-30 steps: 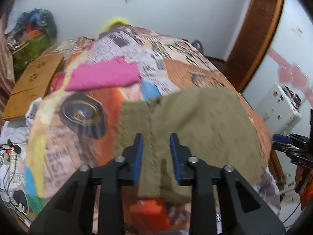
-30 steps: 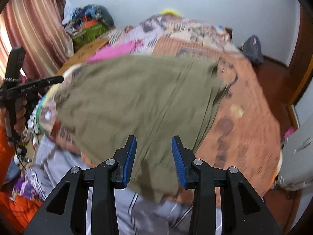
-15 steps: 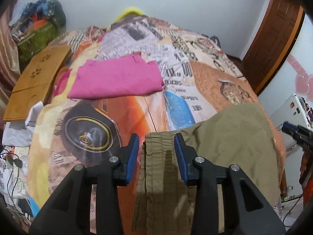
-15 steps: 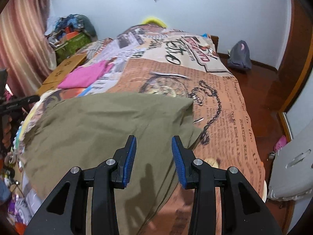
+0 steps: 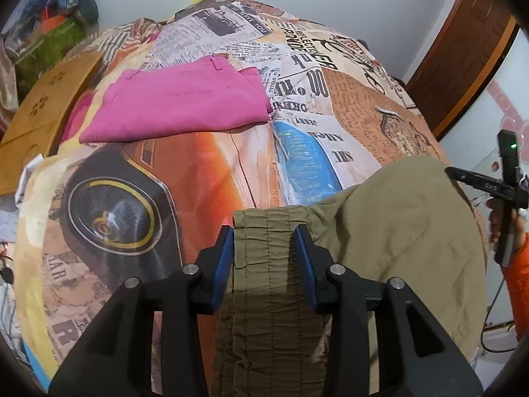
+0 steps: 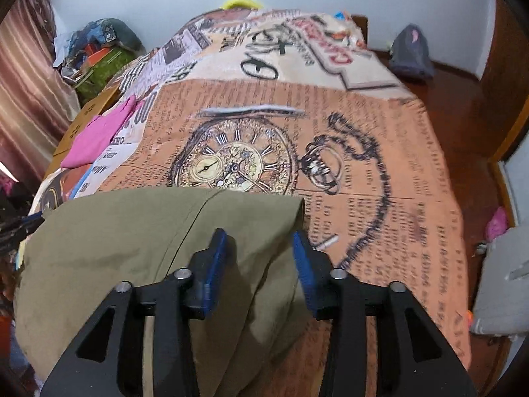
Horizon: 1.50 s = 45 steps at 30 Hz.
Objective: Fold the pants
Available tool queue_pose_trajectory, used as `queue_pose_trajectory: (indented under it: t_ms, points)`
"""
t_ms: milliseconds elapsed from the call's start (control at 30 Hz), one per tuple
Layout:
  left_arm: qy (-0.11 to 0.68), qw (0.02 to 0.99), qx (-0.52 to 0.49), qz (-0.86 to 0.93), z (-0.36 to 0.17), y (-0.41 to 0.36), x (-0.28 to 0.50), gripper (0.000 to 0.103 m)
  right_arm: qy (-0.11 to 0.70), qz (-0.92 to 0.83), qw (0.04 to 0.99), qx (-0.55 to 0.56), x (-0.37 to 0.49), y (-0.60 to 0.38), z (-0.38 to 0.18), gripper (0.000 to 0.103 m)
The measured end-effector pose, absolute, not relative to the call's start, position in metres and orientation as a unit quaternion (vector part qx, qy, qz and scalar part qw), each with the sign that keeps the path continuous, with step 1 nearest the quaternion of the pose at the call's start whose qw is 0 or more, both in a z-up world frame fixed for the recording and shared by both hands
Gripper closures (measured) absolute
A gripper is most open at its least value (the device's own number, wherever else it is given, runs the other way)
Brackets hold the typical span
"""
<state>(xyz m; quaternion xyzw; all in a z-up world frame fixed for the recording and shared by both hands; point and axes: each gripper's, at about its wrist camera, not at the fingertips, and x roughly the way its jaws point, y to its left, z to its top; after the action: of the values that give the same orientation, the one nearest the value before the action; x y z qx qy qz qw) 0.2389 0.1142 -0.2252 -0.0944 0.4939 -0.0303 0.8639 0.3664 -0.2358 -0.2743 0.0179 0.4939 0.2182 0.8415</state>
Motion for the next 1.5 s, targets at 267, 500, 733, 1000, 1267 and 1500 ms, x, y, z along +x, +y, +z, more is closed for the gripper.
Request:
queue_pose_trajectory:
  t_ms: [267, 500, 733, 1000, 1267, 1500]
  points:
    - [0.485, 0.868, -0.106, -0.029, -0.226, 0.116, 0.236, 0.068, 0.491, 0.254, 0.833, 0.012, 0.376, -0.225, -0.285, 0.054]
    - [0.483, 0.871, -0.087, -0.02, -0.225, 0.113, 0.237, 0.07, 0.456, 0.233, 0.859, -0.031, 0.368, -0.215, -0.272, 0.089]
    - [0.488, 0.869, -0.086, -0.015, -0.233, 0.113, 0.242, 0.07, 0.427, 0.187, 0.879, -0.103, 0.364, -0.209, -0.266, 0.094]
    - [0.486, 0.872, -0.064, -0.009, -0.234, 0.108, 0.242, 0.07, 0.427, 0.096, 0.886, -0.155, 0.373, -0.225, -0.27, 0.098]
    - [0.484, 0.872, -0.075, -0.008, -0.223, 0.11, 0.241, 0.07, 0.438, 0.104, 0.891, -0.056, 0.365, -0.278, -0.238, 0.098]
    - [0.472, 0.878, -0.077, -0.008, -0.198, 0.108, 0.221, 0.07, 0.418, 0.186, 0.888, -0.056, 0.333, -0.229, -0.217, 0.087]
